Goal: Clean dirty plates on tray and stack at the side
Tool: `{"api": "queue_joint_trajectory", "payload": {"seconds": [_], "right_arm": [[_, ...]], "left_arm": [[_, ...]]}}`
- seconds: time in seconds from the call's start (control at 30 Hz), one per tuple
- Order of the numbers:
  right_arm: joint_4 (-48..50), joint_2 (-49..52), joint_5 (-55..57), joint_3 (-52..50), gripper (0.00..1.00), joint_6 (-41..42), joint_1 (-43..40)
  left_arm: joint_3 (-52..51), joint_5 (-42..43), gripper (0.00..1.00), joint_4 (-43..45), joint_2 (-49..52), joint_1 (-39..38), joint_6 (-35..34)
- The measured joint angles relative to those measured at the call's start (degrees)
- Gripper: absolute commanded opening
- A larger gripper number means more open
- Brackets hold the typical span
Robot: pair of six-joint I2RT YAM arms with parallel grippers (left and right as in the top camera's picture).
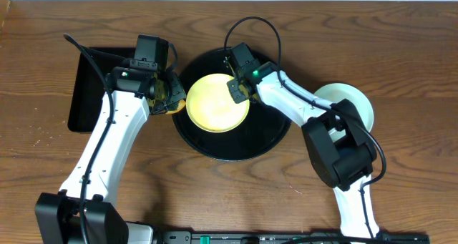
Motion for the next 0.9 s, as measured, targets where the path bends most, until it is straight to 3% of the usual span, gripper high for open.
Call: {"api": "queue_joint_trajectory", "payload": {"seconds": [0.63, 0.9], "right_arm": [[-2.6, -6.5, 26.7, -0.5, 0.01, 0.0, 3.5], [-4.0, -8.2, 25.3, -0.5, 0.01, 0.3, 5.0]], "left_arm": [[0.0, 0.0, 0.09, 0.0, 0.0, 0.0, 0.0], [0.0, 0.0, 0.09, 0.0, 0.0, 0.0, 0.0]]}}
